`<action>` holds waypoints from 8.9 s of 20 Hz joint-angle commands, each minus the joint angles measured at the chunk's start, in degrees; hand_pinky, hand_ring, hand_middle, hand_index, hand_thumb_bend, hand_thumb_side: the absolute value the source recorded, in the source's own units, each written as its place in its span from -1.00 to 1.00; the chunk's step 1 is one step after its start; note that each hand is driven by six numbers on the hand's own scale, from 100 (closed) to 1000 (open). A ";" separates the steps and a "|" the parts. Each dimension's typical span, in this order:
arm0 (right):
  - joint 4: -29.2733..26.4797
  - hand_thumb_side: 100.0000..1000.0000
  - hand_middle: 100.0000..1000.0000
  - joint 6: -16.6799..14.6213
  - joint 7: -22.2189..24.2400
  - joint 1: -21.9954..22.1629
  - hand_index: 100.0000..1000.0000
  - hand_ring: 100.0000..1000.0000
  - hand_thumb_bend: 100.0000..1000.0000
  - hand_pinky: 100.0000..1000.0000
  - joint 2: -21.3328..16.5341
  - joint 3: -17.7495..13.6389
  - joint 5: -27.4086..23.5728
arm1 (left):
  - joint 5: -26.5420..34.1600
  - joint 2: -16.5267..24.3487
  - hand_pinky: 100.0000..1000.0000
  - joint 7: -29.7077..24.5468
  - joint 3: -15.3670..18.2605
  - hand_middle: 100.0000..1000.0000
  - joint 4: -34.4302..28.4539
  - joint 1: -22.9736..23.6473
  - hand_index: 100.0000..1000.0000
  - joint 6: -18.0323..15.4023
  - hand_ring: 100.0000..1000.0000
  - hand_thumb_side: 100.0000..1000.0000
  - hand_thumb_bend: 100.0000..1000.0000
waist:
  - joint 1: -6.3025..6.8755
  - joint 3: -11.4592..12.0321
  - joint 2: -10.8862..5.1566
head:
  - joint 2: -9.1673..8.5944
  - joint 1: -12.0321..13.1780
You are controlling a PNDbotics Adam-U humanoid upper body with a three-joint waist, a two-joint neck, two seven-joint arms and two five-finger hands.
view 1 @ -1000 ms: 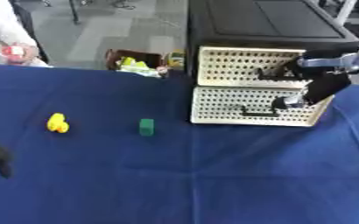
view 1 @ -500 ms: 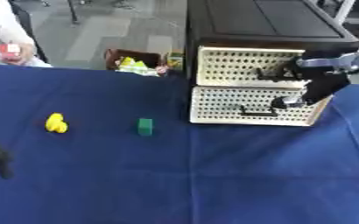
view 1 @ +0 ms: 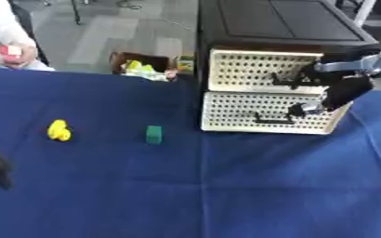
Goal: Pick up objects from table and place into drawer.
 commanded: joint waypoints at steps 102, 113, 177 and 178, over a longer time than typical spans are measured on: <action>-9.49 0.47 -1.00 -1.10 0.28 -0.84 0.74 -1.00 -0.08 -0.59 -4.81 6.00 0.90 | -1.11 0.92 -0.26 0.04 0.12 -0.07 -1.15 0.06 0.55 1.75 0.07 0.64 -1.00 | -0.35 -1.69 -2.06 | -0.42 -0.11; -9.24 0.49 -1.00 -3.15 -0.18 -0.62 0.73 -1.00 -0.07 -0.61 -4.99 6.97 2.75 | -1.49 0.91 -0.26 0.02 0.17 -0.07 -1.15 0.14 0.55 1.99 0.07 0.65 -1.00 | -0.57 -1.82 -1.97 | -0.42 -0.18; -21.03 0.55 -1.00 -1.15 1.11 4.39 0.68 -1.00 -0.11 -0.63 -9.40 6.84 -2.01 | -1.14 0.51 -0.26 -0.04 -0.04 -0.07 -1.15 0.13 0.54 1.23 0.08 0.61 -1.00 | 1.28 -2.12 -1.86 | 2.86 -2.63; -20.91 0.55 -1.00 -1.20 1.11 4.15 0.67 -1.00 -0.11 -0.63 -9.33 6.82 -1.87 | -1.16 0.54 -0.26 -0.03 -0.02 -0.07 -1.15 0.15 0.54 1.26 0.08 0.61 -1.00 | 1.23 -2.17 -1.88 | 2.74 -3.34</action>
